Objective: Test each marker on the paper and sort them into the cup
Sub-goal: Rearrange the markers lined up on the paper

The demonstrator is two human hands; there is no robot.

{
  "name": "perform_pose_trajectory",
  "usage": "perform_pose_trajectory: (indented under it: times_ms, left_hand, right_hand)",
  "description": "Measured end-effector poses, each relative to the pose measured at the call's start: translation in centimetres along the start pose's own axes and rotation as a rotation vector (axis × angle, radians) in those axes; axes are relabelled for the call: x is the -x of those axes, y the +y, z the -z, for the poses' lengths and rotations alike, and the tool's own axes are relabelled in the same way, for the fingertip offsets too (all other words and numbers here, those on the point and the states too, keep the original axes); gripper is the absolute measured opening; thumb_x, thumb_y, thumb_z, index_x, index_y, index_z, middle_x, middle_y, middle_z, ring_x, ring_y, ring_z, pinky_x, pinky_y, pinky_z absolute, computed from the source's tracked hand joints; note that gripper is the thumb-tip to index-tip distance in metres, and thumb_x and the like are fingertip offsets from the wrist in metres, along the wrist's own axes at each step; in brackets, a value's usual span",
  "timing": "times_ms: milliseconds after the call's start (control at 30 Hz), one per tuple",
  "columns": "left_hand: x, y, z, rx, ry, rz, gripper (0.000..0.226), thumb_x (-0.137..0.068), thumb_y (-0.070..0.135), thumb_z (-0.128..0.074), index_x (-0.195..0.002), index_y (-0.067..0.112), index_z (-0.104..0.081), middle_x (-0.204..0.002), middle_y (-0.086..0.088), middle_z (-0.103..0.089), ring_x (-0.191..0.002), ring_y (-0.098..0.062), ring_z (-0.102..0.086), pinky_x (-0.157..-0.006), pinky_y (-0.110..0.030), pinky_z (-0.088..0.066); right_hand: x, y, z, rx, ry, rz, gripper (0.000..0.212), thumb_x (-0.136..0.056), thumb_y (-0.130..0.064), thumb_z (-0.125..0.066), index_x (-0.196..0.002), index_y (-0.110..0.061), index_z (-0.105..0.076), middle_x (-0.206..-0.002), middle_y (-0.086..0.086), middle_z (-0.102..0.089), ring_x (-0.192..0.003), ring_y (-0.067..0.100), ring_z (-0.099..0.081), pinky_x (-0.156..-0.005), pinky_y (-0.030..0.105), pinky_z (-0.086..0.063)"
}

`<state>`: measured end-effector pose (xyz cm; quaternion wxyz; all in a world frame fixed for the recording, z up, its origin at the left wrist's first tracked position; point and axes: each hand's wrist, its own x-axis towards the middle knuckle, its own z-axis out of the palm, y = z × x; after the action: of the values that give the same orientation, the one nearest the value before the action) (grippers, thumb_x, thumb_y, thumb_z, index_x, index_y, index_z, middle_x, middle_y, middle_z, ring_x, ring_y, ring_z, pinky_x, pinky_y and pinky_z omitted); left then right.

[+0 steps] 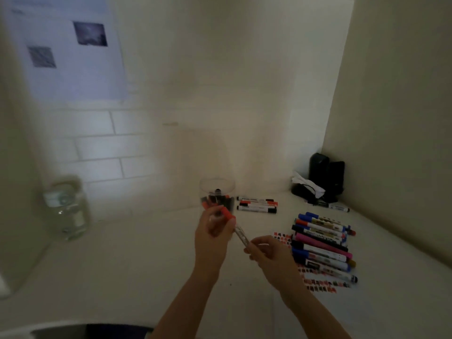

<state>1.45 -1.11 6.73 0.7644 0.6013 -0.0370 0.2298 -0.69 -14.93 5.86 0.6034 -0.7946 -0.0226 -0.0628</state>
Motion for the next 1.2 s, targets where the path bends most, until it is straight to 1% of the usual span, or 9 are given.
perform_pose_trajectory:
  times_ms: [233,333,500,667,800,867,1000,1100,1200]
  left_hand:
    - [-7.4,7.1,2.0,-0.038,0.222,-0.303,0.027,-0.084,0.003,-0.069,-0.106,0.011,-0.054,-0.088,-0.011,-0.069,-0.081,-0.014,-0.068,-0.072,-0.019,-0.053]
    - [-10.9,8.1,1.3,-0.264,0.224,-0.394,0.029,-0.085,0.006,-0.069,-0.105,0.017,-0.051,-0.087,-0.002,-0.068,-0.080,-0.008,-0.068,-0.073,-0.015,-0.053]
    - [-13.4,4.5,-1.2,-0.680,0.044,-0.363,0.031,-0.085,0.007,-0.067,-0.104,0.020,-0.047,-0.088,0.002,-0.065,-0.080,-0.015,-0.065,-0.074,-0.028,-0.056]
    - [-14.3,2.7,-1.6,-0.873,-0.066,-0.325,0.019,-0.088,0.018,-0.066,-0.101,0.017,-0.052,-0.092,-0.003,-0.070,-0.077,-0.016,-0.065,-0.079,-0.036,-0.055]
    - [-13.5,3.5,-2.6,-0.859,0.014,-0.673,0.014,-0.091,0.026,-0.062,-0.098,0.014,-0.060,-0.091,0.003,-0.064,-0.082,-0.013,-0.058,-0.078,-0.028,-0.047]
    - [-11.1,3.0,-4.4,-0.750,-0.081,-0.746,0.003,-0.092,0.017,-0.058,-0.093,0.014,-0.059,-0.086,0.004,-0.060,-0.079,-0.012,-0.055,-0.073,-0.022,-0.046]
    - [-4.8,-4.5,-5.8,-0.747,-0.355,-0.356,0.005,-0.093,0.021,-0.056,-0.093,0.026,-0.056,-0.084,0.013,-0.057,-0.076,-0.003,-0.056,-0.070,-0.016,-0.049]
    - [-2.8,-9.8,-4.6,-0.750,-0.361,-0.043,0.014,-0.091,0.019,-0.057,-0.096,0.031,-0.054,-0.086,0.016,-0.058,-0.080,-0.002,-0.058,-0.070,-0.007,-0.044]
    - [-2.9,-11.2,-4.1,-0.744,-0.297,0.001,0.016,-0.089,0.015,-0.059,-0.097,0.029,-0.054,-0.088,0.014,-0.059,-0.081,0.001,-0.057,-0.071,-0.004,-0.042]
  right_hand:
    - [-4.1,-0.1,1.1,0.417,0.092,0.227,0.003,-0.092,-0.028,-0.059,-0.094,-0.030,-0.059,-0.096,-0.012,-0.059,-0.085,0.000,-0.058,-0.067,0.011,-0.044]
    - [-5.2,0.2,1.8,0.584,0.061,0.242,0.005,-0.092,-0.029,-0.058,-0.093,-0.034,-0.055,-0.096,-0.013,-0.053,-0.084,0.000,-0.053,-0.067,0.010,-0.037]
    - [-6.4,1.6,2.8,0.668,-0.007,0.202,0.005,-0.093,-0.029,-0.056,-0.097,-0.028,-0.059,-0.100,-0.008,-0.057,-0.087,0.005,-0.054,-0.075,0.016,-0.044]
    - [-7.2,2.7,4.3,0.667,-0.003,0.149,0.005,-0.093,-0.025,-0.057,-0.096,-0.027,-0.061,-0.094,-0.009,-0.062,-0.083,0.004,-0.058,-0.075,0.018,-0.050]
    - [-8.4,3.5,5.1,0.644,0.014,0.134,0.004,-0.092,-0.024,-0.059,-0.095,-0.026,-0.062,-0.093,-0.008,-0.066,-0.079,0.003,-0.061,-0.073,0.019,-0.054]
    - [-9.6,3.6,5.3,0.660,0.014,0.129,0.008,-0.092,-0.024,-0.059,-0.098,-0.023,-0.064,-0.095,-0.005,-0.068,-0.079,0.005,-0.062,-0.073,0.020,-0.054]
    - [-12.0,4.0,5.4,0.728,0.023,0.152,0.021,-0.095,-0.018,-0.053,-0.114,-0.019,-0.062,-0.112,0.000,-0.064,-0.094,0.011,-0.061,-0.083,0.023,-0.052]
    - [-14.0,4.6,5.6,0.840,-0.037,0.147,0.037,-0.098,-0.014,-0.045,-0.135,-0.018,-0.048,-0.134,0.004,-0.051,-0.115,0.019,-0.053,-0.098,0.028,-0.044]
    - [-16.1,5.1,5.5,1.017,-0.153,0.139,0.047,-0.099,-0.011,-0.039,-0.145,-0.018,-0.032,-0.146,0.005,-0.039,-0.119,0.023,-0.049,-0.099,0.035,-0.043]
